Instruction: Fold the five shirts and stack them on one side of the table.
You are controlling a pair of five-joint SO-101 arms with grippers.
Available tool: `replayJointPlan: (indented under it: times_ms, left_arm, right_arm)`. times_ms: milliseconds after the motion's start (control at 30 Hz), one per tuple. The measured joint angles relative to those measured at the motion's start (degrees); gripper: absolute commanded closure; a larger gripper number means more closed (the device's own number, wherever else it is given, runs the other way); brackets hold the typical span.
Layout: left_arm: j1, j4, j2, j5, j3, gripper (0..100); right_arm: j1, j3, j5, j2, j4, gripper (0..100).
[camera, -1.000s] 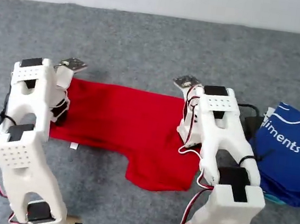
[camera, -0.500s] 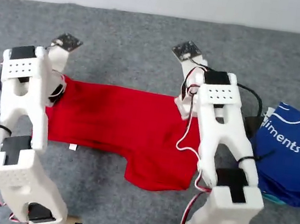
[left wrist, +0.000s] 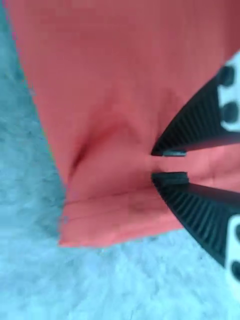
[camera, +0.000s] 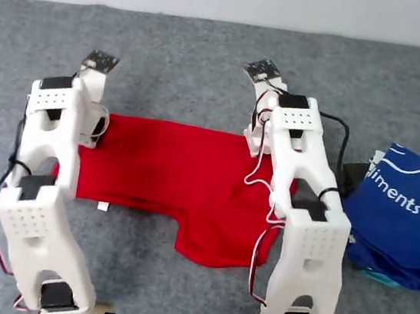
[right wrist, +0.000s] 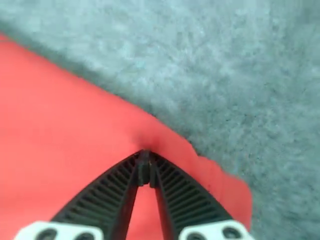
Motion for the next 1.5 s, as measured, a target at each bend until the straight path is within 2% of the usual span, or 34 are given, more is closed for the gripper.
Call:
replayJointPlan:
  times_ms: [300, 467, 600, 867, 1033, 1267, 1367, 1500]
  left_arm:
    - [-5.8, 4.5, 2.5, 0.7, -7.6, 93]
    - [-4.7, 11.8, 2.5, 1.1, -16.4, 93]
    - [-2.9, 14.1, 2.5, 3.5, -25.6, 93]
    - [0.6, 13.3, 14.9, 5.8, -34.8, 93]
    - [-0.8, 13.5, 24.3, 5.8, -42.9, 93]
    - [-7.3, 21.4, 31.3, 6.0, -57.8, 93]
    - [-7.2, 25.3, 32.0, 5.8, -64.4, 93]
    - [-7.1, 25.8, 31.4, 5.8, -69.2, 93]
  right_arm:
    - [2.5, -11.7, -0.1, 5.8, 11.6, 99.0]
    - [2.9, -19.3, -0.1, 5.8, 16.6, 99.0]
    - [1.0, -26.6, -0.1, 6.4, 20.8, 99.0]
    - [-0.8, -28.7, -0.1, 11.9, 21.9, 99.0]
    - [0.0, -28.8, -0.1, 16.2, 21.9, 99.0]
    - [1.8, -29.0, 0.0, 16.8, 21.9, 99.0]
    - [1.8, -29.5, 0.0, 16.8, 23.0, 99.0]
    - [1.5, -35.2, -0.1, 16.9, 28.1, 99.0]
